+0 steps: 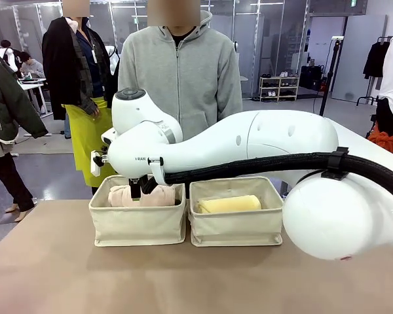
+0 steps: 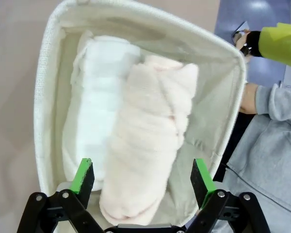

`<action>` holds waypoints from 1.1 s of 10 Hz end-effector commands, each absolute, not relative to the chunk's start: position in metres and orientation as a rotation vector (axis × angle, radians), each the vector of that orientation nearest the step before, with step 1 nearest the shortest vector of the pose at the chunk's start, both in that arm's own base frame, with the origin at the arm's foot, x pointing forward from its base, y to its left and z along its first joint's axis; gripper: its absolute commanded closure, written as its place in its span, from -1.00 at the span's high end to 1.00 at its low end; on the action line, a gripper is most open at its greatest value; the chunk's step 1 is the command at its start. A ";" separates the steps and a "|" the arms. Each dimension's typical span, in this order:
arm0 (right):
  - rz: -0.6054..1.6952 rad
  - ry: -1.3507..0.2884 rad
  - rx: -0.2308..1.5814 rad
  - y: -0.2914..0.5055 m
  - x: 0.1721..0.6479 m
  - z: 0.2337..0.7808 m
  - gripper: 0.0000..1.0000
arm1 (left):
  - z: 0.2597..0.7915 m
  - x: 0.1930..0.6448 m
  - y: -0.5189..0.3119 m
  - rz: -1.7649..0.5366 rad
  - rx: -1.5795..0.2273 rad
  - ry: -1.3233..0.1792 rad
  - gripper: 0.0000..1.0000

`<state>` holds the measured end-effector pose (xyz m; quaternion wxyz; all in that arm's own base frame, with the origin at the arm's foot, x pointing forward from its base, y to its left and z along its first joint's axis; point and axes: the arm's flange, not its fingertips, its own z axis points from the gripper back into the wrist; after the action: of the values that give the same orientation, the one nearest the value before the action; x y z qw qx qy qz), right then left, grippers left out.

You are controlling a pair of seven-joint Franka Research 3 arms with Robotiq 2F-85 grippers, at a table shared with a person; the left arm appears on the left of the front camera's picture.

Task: Divide the towels into two baskets.
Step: Pick up one hotel-folded towel from the bottom of the table and place it in the Fabric basket indicated by the person.

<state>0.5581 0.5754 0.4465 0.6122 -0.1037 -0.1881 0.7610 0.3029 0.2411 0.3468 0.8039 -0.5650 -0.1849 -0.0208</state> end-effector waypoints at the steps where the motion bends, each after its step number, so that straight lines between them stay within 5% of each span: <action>1: 1.716 -0.453 -0.231 0.568 0.550 0.456 1.00 | 0.349 0.301 0.243 -0.040 -1.206 -0.392 1.00; 11: 1.749 -0.447 -0.242 0.573 0.558 0.456 1.00 | 0.349 0.301 0.243 -0.040 -1.206 -0.392 1.00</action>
<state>0.5594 0.5724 0.4550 0.6139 -0.1056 -0.1930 0.7581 0.3029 0.2411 0.3468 0.8039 -0.5650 -0.1849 -0.0208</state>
